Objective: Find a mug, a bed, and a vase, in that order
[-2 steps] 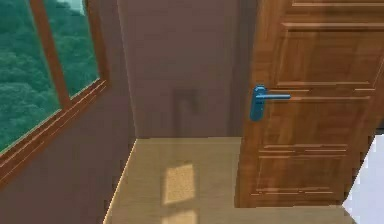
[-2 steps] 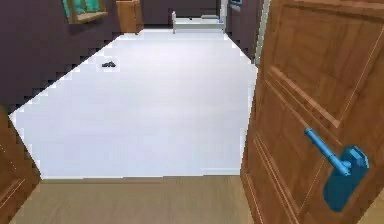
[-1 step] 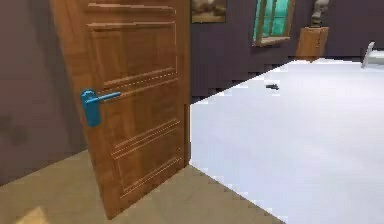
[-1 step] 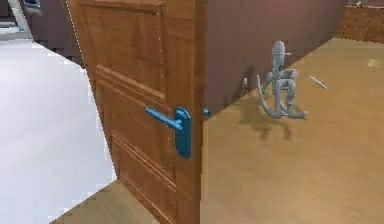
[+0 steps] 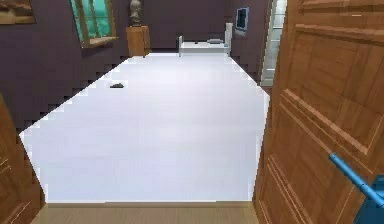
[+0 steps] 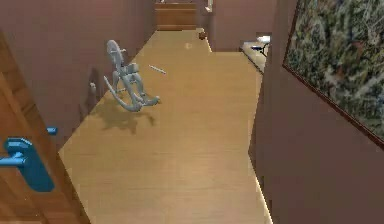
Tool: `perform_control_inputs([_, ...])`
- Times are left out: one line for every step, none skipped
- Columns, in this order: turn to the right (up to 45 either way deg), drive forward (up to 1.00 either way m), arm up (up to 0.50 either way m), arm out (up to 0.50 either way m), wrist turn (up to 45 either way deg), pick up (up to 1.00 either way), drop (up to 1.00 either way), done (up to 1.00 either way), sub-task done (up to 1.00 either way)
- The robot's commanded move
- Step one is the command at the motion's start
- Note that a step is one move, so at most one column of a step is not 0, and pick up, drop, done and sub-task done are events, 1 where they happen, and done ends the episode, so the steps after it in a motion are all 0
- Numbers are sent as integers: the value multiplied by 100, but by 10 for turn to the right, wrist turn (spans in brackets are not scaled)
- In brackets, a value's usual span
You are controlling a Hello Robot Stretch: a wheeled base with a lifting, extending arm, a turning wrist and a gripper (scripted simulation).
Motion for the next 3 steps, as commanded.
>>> perform_control_inputs([0, 100, 0, 0, 0, 0, 0, 0, 0])
perform_control_inputs([0, 50, 0, 0, 0, 0, 0, 0, 0])
perform_control_inputs([360, 0, 0, 0, 0, 0, 0, 0, 0])
